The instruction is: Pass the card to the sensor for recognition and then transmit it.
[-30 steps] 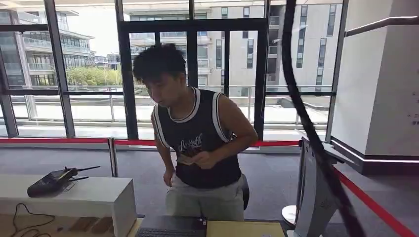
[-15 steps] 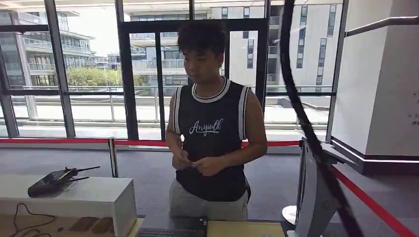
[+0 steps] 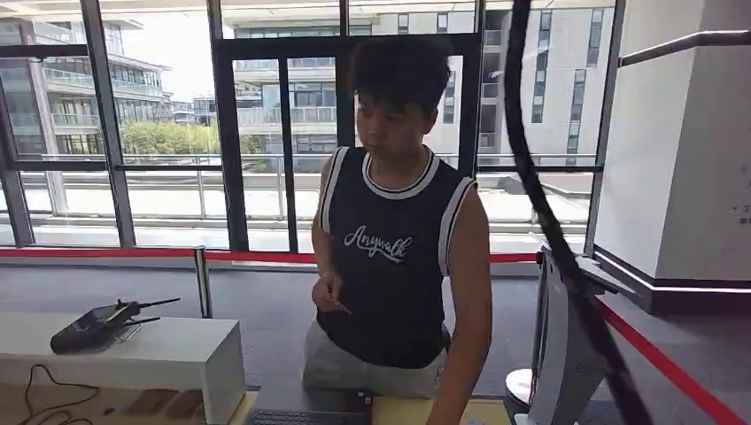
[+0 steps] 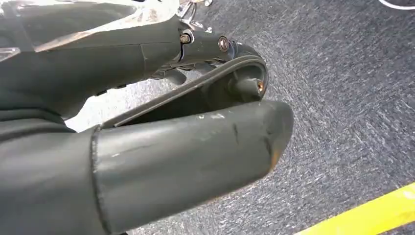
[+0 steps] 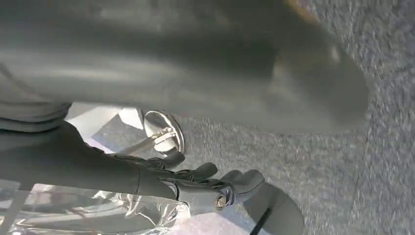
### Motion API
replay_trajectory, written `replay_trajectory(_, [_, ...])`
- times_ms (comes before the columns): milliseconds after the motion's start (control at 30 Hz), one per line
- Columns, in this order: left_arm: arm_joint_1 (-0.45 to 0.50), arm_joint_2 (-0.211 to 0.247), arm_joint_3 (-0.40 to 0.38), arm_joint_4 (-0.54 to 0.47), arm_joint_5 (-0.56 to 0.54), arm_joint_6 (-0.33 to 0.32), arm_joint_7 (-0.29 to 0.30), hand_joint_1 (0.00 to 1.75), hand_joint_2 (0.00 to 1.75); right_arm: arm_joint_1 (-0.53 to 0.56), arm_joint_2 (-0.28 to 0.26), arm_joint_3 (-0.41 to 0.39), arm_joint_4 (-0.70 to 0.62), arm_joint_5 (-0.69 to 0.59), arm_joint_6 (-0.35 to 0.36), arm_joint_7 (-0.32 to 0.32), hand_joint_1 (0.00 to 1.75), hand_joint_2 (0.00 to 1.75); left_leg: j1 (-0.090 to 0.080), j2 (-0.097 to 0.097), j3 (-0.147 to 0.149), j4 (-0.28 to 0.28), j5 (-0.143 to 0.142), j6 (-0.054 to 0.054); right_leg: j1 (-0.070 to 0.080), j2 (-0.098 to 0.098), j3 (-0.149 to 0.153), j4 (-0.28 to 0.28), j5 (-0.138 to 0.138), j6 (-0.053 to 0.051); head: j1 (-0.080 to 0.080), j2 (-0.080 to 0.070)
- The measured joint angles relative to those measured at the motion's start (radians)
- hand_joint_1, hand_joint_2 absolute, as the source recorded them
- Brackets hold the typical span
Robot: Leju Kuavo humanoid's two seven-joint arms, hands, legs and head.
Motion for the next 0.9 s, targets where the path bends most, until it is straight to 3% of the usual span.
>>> replay_trajectory(333, [0.0,0.0,-0.018,0.0,-0.002,0.003,0.0,0.0,0.0,0.009,0.011,0.0,0.006,-0.023,0.105,0.032,0.0,0.0,0.0,0.0,0.0,0.0,0.0,0.0,0.0,0.0,0.0,0.0,0.0,0.0,0.0,0.0])
replay_trajectory(367, [0.0,0.001,-0.018,0.0,0.0,0.003,0.0,0.0,0.0,0.009,0.013,-0.001,0.006,-0.034,0.118,0.032,0.0,1.75,0.0,0.0,0.0,0.0,0.0,0.0,0.0,0.0,0.0,0.0,0.0,0.0,0.0,0.0])
replay_trajectory(433, [0.0,0.002,-0.019,0.0,0.005,0.003,0.0,0.0,0.0,0.009,0.015,-0.006,0.007,-0.054,0.141,0.032,0.0,1.75,0.0,0.0,0.0,0.0,0.0,0.0,0.0,0.0,0.0,0.0,0.0,0.0,0.0,0.0])
replay_trajectory(467, [0.0,0.003,-0.019,0.0,0.007,0.003,0.0,0.0,1.75,0.009,0.016,-0.011,0.007,-0.066,0.156,0.032,0.0,1.75,0.0,0.0,0.0,0.0,0.0,0.0,0.0,0.0,0.0,0.0,0.0,0.0,0.0,0.0])
replay_trajectory(900, [0.0,0.007,-0.025,0.0,0.013,-0.022,-0.067,0.0,1.75,0.003,0.031,-0.074,0.011,-0.165,0.242,0.019,0.0,1.75,0.0,0.0,0.0,0.0,0.0,0.0,0.0,0.0,0.0,0.0,0.0,0.0,0.001,0.0])
